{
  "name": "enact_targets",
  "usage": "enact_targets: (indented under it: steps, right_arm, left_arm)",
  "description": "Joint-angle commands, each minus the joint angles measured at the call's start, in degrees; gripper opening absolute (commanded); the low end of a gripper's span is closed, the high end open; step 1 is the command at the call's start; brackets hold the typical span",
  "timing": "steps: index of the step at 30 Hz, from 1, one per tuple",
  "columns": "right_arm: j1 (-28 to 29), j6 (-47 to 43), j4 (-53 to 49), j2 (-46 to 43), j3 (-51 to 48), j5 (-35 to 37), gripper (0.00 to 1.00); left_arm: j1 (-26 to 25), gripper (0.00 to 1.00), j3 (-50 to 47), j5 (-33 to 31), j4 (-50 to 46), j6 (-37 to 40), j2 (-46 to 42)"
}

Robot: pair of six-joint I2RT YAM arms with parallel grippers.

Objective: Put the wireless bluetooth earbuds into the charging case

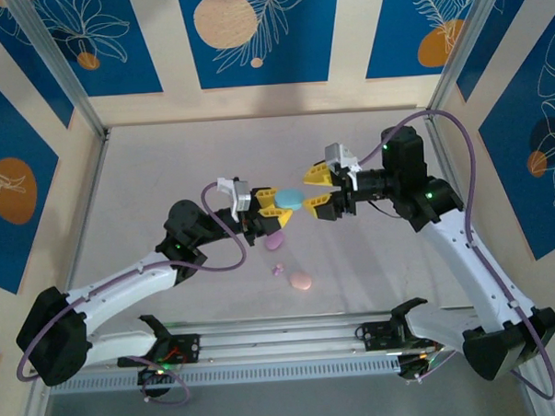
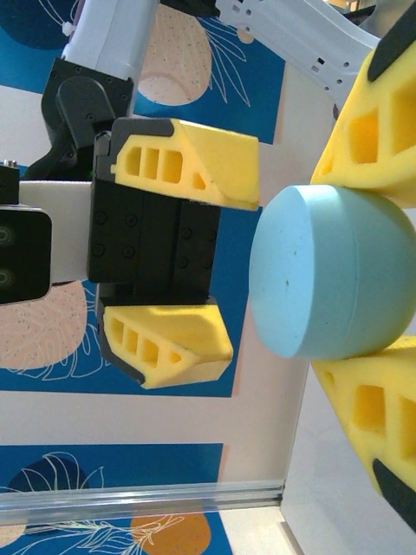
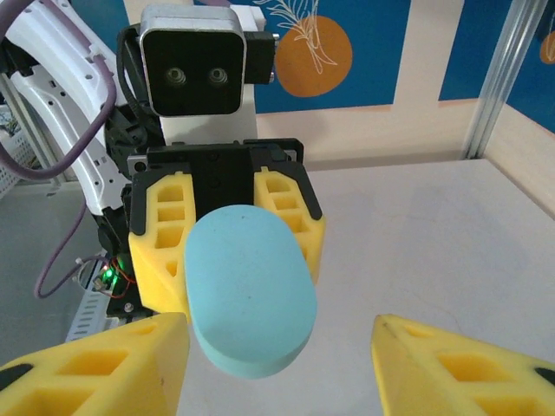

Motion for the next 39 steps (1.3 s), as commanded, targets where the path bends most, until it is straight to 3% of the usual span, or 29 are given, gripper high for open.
enact_targets:
  steps: [1, 16, 21, 39]
  right_arm:
    - [1.3, -6.9, -4.2, 1.6, 2.0, -1.5, 0.57]
    - [4.4, -11.0, 0.1, 1.4, -0.5, 6.6, 0.56]
    - [3.7, -7.3, 3.7, 1.4, -0.4, 9.7, 0.53]
    - [2.4, -2.9, 5.8, 1.9, 0.3, 6.0, 0.50]
  left_arm:
    - [-0.5, 0.20, 2.1, 1.5, 3.0, -1.2, 0.0]
    - [-0.5, 0.20, 2.3, 2.0, 2.4, -1.7, -0.3]
    - [-0.6, 0.20, 2.7, 3.4, 0.7, -1.2, -0.7]
    - [-0.6, 0.20, 3.8, 5.3, -5.3, 1.4, -1.6]
